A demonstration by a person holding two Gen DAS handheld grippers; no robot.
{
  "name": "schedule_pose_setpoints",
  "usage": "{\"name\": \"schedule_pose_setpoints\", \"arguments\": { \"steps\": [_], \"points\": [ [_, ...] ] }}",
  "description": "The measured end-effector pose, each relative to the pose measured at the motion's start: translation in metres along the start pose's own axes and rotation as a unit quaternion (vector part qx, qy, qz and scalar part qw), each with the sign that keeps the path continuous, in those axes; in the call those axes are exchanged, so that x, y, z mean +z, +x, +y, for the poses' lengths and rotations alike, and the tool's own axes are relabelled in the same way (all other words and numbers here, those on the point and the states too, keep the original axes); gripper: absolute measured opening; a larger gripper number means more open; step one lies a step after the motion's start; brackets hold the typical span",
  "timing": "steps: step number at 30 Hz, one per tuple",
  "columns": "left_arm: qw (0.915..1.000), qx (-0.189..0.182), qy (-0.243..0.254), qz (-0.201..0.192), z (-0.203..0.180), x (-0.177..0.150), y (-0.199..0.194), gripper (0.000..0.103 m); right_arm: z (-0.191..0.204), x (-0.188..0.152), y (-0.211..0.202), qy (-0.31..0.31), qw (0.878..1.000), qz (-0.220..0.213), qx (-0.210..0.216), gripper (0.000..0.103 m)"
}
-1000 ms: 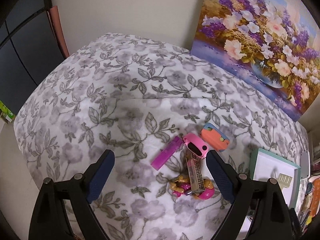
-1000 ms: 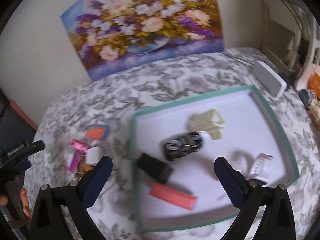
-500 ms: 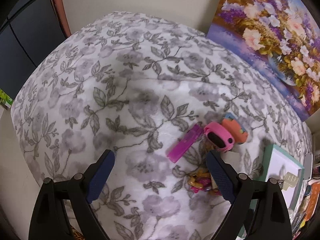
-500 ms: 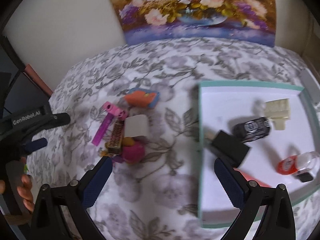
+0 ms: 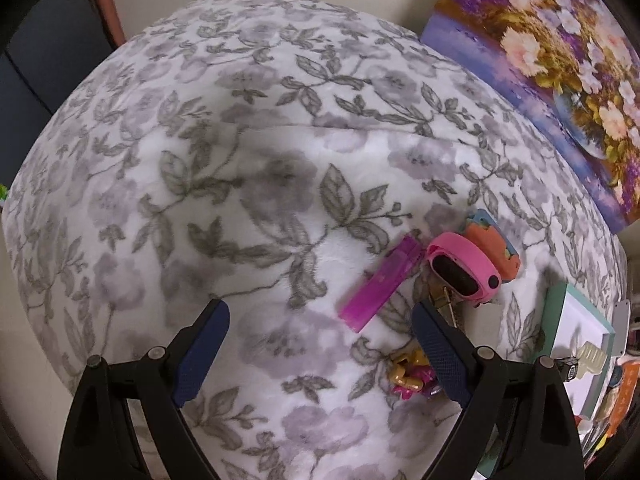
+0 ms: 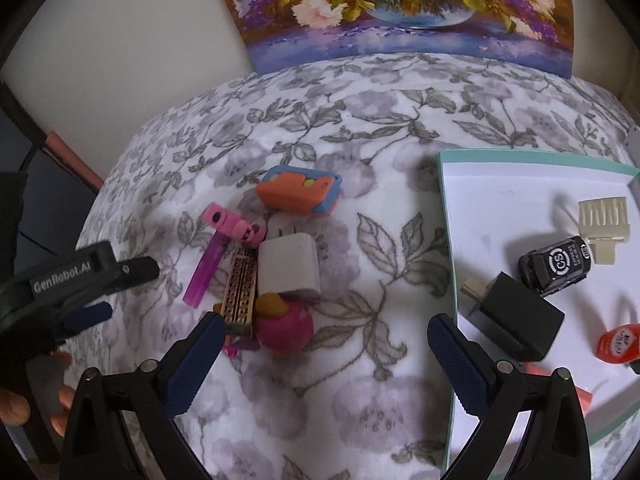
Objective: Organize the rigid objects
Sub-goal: 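Grasp the purple lighter with the left gripper while the right gripper grasps the white plug charger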
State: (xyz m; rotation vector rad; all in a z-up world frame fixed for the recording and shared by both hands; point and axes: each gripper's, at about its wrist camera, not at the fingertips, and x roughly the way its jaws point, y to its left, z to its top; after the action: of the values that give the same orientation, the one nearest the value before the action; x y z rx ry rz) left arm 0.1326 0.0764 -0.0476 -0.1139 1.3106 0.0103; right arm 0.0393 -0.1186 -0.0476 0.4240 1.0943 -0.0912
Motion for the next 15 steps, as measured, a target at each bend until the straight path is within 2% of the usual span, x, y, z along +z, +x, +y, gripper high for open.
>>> {"name": "schedule_pose_setpoints", "arguments": {
  "steps": [6,15],
  "points": [
    [0.9998,-0.010,0.019,0.006,-0.014,0.003,0.018,0.093,-0.001,0.009,0.018,0.007,1.000,0.009,0.003,0.094],
    [0.9992,-0.005,0.038,0.012,-0.027,0.009,0.042,0.089,0.006,0.019,0.043,-0.003,1.000,0.022,0.009,0.086]
  ]
}}
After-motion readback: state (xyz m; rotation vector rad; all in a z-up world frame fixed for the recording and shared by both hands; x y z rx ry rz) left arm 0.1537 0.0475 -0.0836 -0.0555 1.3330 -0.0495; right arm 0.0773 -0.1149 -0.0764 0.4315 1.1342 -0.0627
